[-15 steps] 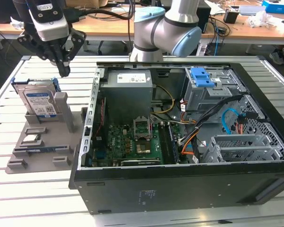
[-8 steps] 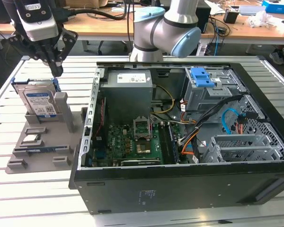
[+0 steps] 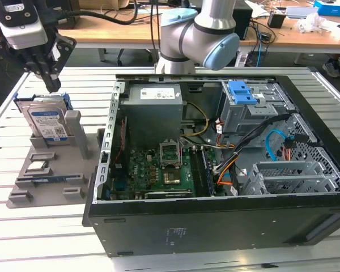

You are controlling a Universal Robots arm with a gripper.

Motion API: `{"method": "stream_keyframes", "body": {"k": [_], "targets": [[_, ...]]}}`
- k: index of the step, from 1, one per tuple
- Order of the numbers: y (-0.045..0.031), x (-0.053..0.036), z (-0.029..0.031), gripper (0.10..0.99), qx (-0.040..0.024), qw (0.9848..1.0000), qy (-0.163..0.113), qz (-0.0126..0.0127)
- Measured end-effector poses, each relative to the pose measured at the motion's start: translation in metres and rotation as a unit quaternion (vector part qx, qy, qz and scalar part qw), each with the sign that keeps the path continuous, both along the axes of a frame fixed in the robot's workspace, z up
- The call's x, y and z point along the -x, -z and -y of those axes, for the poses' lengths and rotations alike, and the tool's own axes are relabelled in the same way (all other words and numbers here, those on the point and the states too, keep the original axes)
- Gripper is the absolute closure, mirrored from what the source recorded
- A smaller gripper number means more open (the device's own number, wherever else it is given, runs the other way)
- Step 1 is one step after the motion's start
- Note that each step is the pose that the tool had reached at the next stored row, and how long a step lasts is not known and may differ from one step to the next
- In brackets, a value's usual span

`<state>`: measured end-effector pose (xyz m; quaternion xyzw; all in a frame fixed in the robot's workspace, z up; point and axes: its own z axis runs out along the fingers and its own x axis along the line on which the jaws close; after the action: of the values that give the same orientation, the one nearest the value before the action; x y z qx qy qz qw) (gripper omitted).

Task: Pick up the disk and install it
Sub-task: 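Reach for the disk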

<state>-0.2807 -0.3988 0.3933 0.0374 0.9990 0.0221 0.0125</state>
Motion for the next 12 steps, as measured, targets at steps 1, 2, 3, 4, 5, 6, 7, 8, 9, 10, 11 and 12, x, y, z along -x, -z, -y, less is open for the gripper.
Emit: {"method": "stream_keyframes", "body": {"k": [1, 2, 3, 4, 5, 6, 7, 8, 9, 10, 11, 12], "targets": [[0.0000, 0.0025, 0.0000, 0.980, 0.0000, 1.0000, 0.000, 0.0000], [0.0000, 0.0043, 0.0000, 0.980, 0.0000, 1.0000, 0.000, 0.0000], [0.0000, 0.0076, 0.0000, 0.980, 0.0000, 1.0000, 0.000, 0.0000], [0.0000, 0.0113, 0.0000, 0.980, 0.0000, 1.0000, 0.000, 0.0000], [0.0000, 0.0147, 0.0000, 0.980, 0.0000, 1.0000, 0.000, 0.0000], [0.0000, 0.0173, 0.0000, 0.980, 0.0001, 1.0000, 0.000, 0.0000], [0.0000, 0.0192, 0.0000, 0.980, 0.0000, 1.0000, 0.000, 0.0000], [0.0000, 0.0216, 0.0000, 0.980, 0.0000, 1.0000, 0.000, 0.0000], [0.0000, 0.0235, 0.0000, 0.980, 0.0000, 1.0000, 0.000, 0.0000], [0.0000, 0.0273, 0.0000, 0.980, 0.0000, 1.0000, 0.000, 0.0000], [0.0000, 0.0295, 0.0000, 0.980, 0.0000, 1.0000, 0.000, 0.0000], [0.0000, 0.0313, 0.0000, 0.980, 0.0000, 1.0000, 0.000, 0.0000]]}}
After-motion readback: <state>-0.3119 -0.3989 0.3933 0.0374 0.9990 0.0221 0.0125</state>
